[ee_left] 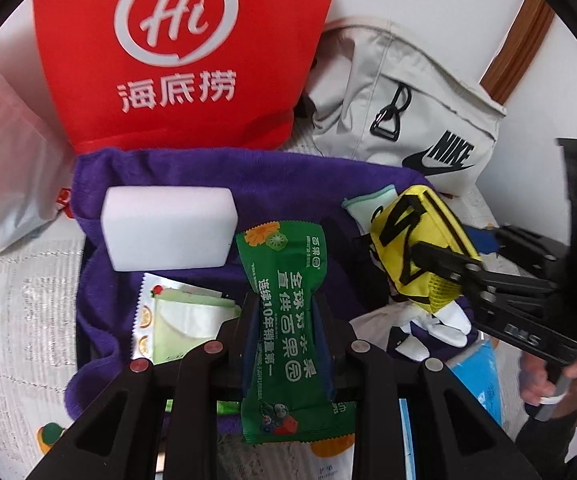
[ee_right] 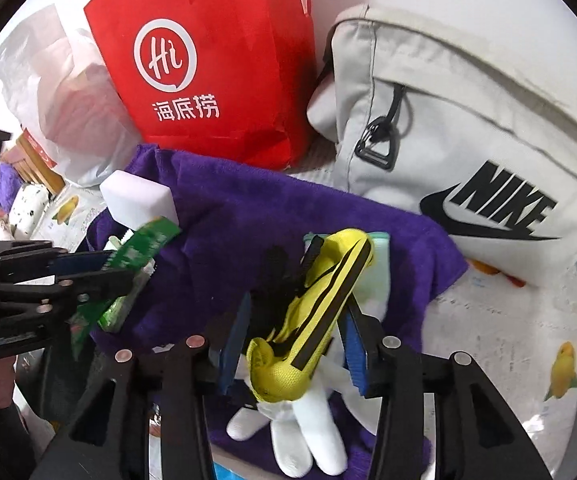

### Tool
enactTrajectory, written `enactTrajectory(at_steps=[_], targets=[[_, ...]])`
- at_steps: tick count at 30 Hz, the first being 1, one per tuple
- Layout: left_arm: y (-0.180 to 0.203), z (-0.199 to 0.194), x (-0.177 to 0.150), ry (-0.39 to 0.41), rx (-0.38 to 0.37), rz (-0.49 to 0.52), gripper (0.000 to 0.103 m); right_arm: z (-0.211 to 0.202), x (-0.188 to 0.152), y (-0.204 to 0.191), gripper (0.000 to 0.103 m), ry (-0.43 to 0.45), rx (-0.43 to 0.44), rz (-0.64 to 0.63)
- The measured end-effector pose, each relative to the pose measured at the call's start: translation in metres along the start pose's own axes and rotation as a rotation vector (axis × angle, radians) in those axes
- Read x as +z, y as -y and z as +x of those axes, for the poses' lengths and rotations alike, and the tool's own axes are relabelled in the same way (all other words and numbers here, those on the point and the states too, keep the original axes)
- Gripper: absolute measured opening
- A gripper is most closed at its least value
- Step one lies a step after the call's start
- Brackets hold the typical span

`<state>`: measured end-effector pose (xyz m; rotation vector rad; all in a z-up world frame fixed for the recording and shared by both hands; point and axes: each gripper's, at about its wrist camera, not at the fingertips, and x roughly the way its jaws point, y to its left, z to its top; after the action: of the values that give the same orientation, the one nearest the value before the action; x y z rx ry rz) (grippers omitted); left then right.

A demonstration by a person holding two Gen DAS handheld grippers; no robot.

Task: Organize soft objects
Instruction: 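Lower the pouch and snack packet onto the towel and open both grippers, then withdraw both grippers from the towel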

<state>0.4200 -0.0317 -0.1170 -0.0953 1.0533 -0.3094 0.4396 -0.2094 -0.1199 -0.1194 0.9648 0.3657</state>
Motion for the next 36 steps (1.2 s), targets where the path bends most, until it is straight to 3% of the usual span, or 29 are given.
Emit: enactTrajectory(at_steps=[2,13,16,18,19,27,32,36], targets=[[-0.001,0.007,0.001,-0.007,0.009,-0.004,0.026,-0.005,-0.002,0.003,0.055,0.004,-0.006,-0.006],[-0.003,0.019,0.005,-0.019,0.016,-0.003,0.031,-0.037,-0.018,0.013,0.062,0.055,-0.082,0.004],[-0.002,0.020,0.007,-0.015,0.018,0.008,0.039,-0.044,-0.022,0.011,0.062,0.064,-0.074,0.015],[0.000,0.016,0.008,0.005,0.022,0.015,0.056,-0.048,-0.025,0.008,0.062,0.066,-0.076,0.015],[0.001,0.013,0.008,0.022,0.026,0.017,0.059,-0.050,-0.026,0.006,0.062,0.066,-0.077,0.015],[0.000,-0.018,-0.001,0.055,0.045,0.021,0.059,-0.068,-0.042,-0.003,0.062,0.083,-0.063,0.053],[0.007,-0.053,-0.021,0.120,0.079,0.055,0.059,-0.088,-0.057,-0.011,0.062,0.107,-0.058,0.095],[0.012,-0.079,-0.042,0.126,0.050,0.058,0.059,-0.106,-0.076,-0.019,0.062,0.122,-0.048,0.126]])
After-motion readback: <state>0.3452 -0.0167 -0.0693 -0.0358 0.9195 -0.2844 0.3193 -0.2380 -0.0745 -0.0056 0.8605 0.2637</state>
